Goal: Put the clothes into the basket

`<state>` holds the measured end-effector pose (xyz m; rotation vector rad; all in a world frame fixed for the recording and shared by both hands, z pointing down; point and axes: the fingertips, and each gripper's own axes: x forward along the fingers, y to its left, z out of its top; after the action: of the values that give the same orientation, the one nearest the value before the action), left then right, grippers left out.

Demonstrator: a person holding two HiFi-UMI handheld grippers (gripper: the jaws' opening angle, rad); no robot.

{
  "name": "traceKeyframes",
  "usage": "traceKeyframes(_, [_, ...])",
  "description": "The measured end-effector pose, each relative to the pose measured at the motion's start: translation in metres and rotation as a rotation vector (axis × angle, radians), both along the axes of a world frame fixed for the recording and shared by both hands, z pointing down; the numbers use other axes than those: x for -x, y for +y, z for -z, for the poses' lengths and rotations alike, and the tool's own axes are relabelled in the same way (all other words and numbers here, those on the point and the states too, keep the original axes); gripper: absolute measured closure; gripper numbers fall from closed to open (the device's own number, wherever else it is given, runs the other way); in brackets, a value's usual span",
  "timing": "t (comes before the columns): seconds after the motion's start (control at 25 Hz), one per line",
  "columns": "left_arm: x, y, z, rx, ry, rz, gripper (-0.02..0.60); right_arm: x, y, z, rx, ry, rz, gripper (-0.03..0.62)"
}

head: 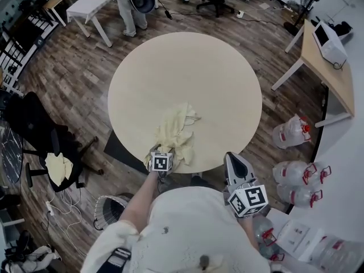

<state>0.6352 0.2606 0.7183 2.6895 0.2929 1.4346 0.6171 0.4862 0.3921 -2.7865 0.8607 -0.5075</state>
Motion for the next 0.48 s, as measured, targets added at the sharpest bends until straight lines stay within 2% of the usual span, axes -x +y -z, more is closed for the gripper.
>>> traceKeyframes(0.24, [-0.0024,0.0003,-0.0085,-0.065,0.009,-0.008,0.266,-0.0026,0.0054,-0.0031,-0.001,-0.007,0.004,0.586])
traceKeyframes(0.48, [-0.0018,0.0024,-0.0101,-0.079,-0.041,-0.031,0.327,-0.0055,0.0033,-0.0041,0.003,-0.011,0.038,0.586])
